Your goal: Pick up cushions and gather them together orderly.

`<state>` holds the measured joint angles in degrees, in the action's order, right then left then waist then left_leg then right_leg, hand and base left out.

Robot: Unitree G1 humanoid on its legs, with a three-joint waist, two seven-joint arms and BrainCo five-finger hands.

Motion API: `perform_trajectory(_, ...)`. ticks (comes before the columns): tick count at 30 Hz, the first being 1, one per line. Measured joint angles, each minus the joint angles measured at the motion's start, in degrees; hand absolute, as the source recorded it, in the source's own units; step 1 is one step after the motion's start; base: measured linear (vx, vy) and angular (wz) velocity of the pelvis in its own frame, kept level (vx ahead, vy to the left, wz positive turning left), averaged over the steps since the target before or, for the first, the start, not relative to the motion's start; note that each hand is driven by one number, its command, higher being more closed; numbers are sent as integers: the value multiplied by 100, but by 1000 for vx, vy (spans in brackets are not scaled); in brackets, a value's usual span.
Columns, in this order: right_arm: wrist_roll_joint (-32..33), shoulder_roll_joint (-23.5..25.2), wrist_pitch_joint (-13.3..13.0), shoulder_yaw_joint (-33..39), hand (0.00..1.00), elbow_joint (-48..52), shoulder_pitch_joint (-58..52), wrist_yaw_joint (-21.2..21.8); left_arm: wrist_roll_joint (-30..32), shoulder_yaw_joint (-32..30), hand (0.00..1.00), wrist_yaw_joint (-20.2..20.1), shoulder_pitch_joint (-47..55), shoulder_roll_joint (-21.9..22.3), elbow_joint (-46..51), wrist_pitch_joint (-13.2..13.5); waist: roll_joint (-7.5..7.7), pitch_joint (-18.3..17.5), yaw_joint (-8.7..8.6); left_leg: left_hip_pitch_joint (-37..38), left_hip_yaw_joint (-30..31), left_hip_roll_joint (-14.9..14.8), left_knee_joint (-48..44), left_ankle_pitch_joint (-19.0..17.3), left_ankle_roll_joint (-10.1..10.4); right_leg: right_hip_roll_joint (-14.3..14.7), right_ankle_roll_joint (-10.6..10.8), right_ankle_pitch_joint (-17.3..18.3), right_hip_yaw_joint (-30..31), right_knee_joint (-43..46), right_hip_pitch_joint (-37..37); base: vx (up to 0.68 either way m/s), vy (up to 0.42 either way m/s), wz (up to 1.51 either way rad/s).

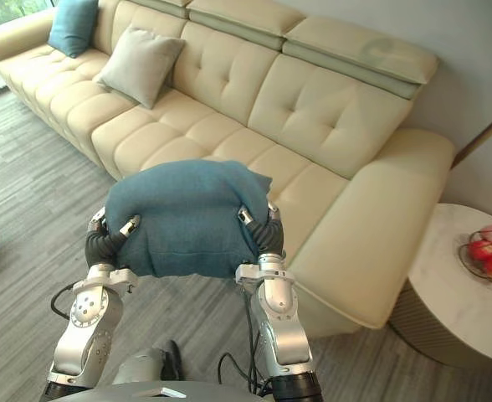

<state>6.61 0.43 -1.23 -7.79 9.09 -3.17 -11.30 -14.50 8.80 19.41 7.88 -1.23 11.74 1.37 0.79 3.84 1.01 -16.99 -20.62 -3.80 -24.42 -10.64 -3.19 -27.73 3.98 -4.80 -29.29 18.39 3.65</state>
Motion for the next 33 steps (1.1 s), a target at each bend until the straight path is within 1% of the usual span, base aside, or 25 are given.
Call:
perform_trajectory(1, 36, 11, 0, -30, 100, -275, 106, 6, 4, -52, 100, 3, -8, -47, -81, 0, -21, 40, -7, 114, -51, 129, 159, -2, -90, -230, -896, -33, 315, 858, 546, 172, 308, -13)
perform_trajectory(2, 65, 28, 4, -37, 100, -479, 169, 7, 8, -102, 100, 9, -11, -103, -170, -1, -29, 81, -73, 238, -49, 192, 293, 49, -214, -165, -831, 228, 727, 1575, 926, 215, 352, -5)
perform_trajectory(3, 79, 34, 8, -41, 100, -539, 171, 9, 8, -117, 100, 15, -7, -121, -209, -4, -22, 102, -98, 323, -19, 230, 382, 63, -243, -54, -726, 394, 924, 1833, 1031, 199, 210, 17)
perform_trajectory(4, 80, 67, 28, -50, 100, -563, 151, 30, 8, -141, 100, 23, 13, -123, -269, -9, -20, 254, -150, 659, 91, 326, 622, 71, -276, 486, -468, 983, 1460, 2299, 1167, 154, 147, 17)
perform_trajectory(5, 80, 75, 28, -51, 100, -563, 149, 39, 7, -142, 100, 26, 39, -124, -271, -9, -19, 260, -164, 733, 98, 345, 690, 71, -274, 710, -390, 1147, 1646, 2383, 1252, 177, 147, 24)
perform_trajectory(6, 87, 65, 26, -46, 100, -547, 150, 78, 4, -142, 100, 22, 66, -127, -276, -9, -23, 261, -223, 841, 102, 379, 833, 75, -267, 1191, -196, 1431, 1901, 2360, 1421, 208, 123, 21)
perform_trajectory(7, 96, 63, 21, -46, 100, -538, 155, 99, 2, -134, 100, -26, 65, -129, -282, -9, 26, 268, -258, 990, 99, 537, 1097, 70, -232, 1542, -167, 1597, 1898, 2014, 1634, 222, 104, 16)
perform_trajectory(9, 124, 61, 23, -4, 100, -539, 150, 103, 4, -112, 100, -78, 67, -123, -304, -14, 37, 304, -260, 1222, 23, 659, 1324, 56, -211, 1844, -136, 1593, 1897, 1485, 1810, 196, 54, -11)
perform_trajectory(10, 214, 53, 23, 6, 100, -539, 144, 104, 9, -103, 100, -96, 63, -123, -306, -16, 9, 322, -289, 1391, 0, 698, 1452, 22, -183, 2094, -124, 1497, 1896, 977, 1867, 263, 28, -17)
perform_trajectory(11, 218, 52, 23, 4, 100, -535, 127, 104, 17, -100, 100, -118, 58, -127, -304, -16, -1, 328, -358, 1608, 4, 731, 1605, -11, -135, 2329, -100, 1242, 1895, 337, 1860, 360, 15, -7)
perform_trajectory(12, 235, 50, 22, 4, 100, -520, 123, 104, 24, -97, 100, -143, 59, -131, -304, -16, 20, 332, -432, 1805, 29, 774, 1728, -18, -126, 2446, -109, 964, 1859, -114, 1872, 342, -1, 5)
perform_trajectory(15, 268, -7, 21, 7, 100, -220, 48, 103, 120, -70, 100, -224, 36, -156, -301, -16, 129, 310, -571, 2194, 138, 988, 1966, -174, 6, 2358, -267, 437, 1585, -632, 2073, 420, -44, 20)
perform_trajectory(16, 270, -64, 18, 8, 100, 17, -67, 103, 131, -31, 100, -270, 16, -160, -299, -16, 147, 304, -607, 2389, 204, 1041, 2003, -310, 205, 2317, -530, 173, 1521, -804, 2047, 450, -102, 27)
perform_trajectory(17, 273, -84, 18, 10, 100, 94, -116, 102, 132, 2, 100, -270, 16, -159, -290, -16, 141, 305, -617, 2477, 215, 1037, 2023, -356, 273, 2316, -641, 41, 1481, -809, 2018, 576, -161, 30)
perform_trajectory(18, 289, -111, 15, 24, 100, 234, -223, 100, 135, 64, 100, -272, 14, -141, -267, -16, 89, 310, -630, 2650, 237, 934, 1993, -459, 444, 2329, -855, -359, 1357, -691, 1887, 514, -194, 16)
perform_trajectory(19, 314, -128, 16, 25, 100, 276, -243, 100, 138, 69, 100, -272, 0, -107, -251, -16, -34, 321, -644, 2599, 239, 696, 1732, -508, 524, 2454, -895, -209, 1218, -603, 1800, 520, -211, 17)
perform_trajectory(20, 317, -147, 16, 25, 100, 326, -269, 98, 140, 77, 100, -271, -18, -100, -240, -16, -53, 317, -661, 2536, 245, 617, 1562, -514, 549, 2482, -932, -147, 1159, -596, 1759, 511, -230, 23)
perform_trajectory(21, 321, -256, 16, 25, 100, 460, -307, 98, 139, 112, 100, -275, -62, -90, -201, -16, -75, 326, -713, 2334, 246, 395, 929, -485, 684, 2546, -981, 24, 1035, -642, 1597, 508, -217, 29)
perform_trajectory(22, 322, -391, 17, 33, 100, 609, -361, 99, 127, 145, 100, -304, -76, -65, -197, -17, -97, 336, -743, 2124, 257, 217, 269, -361, 873, 2604, -1039, 87, 980, -743, 1398, 511, -196, 24)
perform_trajectory(24, 336, -542, 15, 101, 100, 869, -516, 108, 111, 215, 100, -385, -71, -9, -196, -17, -108, 340, -741, 1812, 276, 30, -759, 40, 1002, 2611, -1037, 219, 979, -902, 1068, 462, -102, 5)
perform_trajectory(25, 429, -593, 12, 206, 100, 1024, -610, 111, 90, 303, 100, -488, -53, 47, -189, -11, -149, 331, -730, 1588, 182, -185, -1537, 280, 944, 2617, -1035, 241, 1018, -1125, 750, 470, -61, -12)
perform_trajectory(28, 438, -578, -22, 332, 100, 1099, -612, 100, 63, 377, 100, -525, -54, 100, -150, -9, -188, 336, -709, 1310, -49, -621, -2099, -15, 666, 2649, -868, 421, 1485, -1440, 280, 339, 11, -46)
perform_trajectory(29, 437, -573, -21, 341, 100, 1100, -654, 90, 63, 384, 100, -528, -24, 131, -148, -11, -206, 335, -600, 1199, -117, -810, -2029, -265, 505, 2663, -870, 539, 1781, -1470, 152, 309, 104, -82)
perform_trajectory(31, 437, -568, -20, 330, 100, 1099, -732, 88, 61, 398, 100, -542, 57, 143, -131, -11, -214, 335, -430, 1067, -120, -947, -1771, -445, 464, 2644, -821, 635, 2193, -1464, 7, 227, 147, -114)
perform_trajectory(33, 437, -569, -20, 315, 100, 1098, -828, 87, 45, 428, 100, -591, 244, 170, -99, -12, -234, 323, -363, 773, 94, -966, -1046, -466, 469, 2462, -572, 851, 2662, -1190, -51, 208, 215, -117)
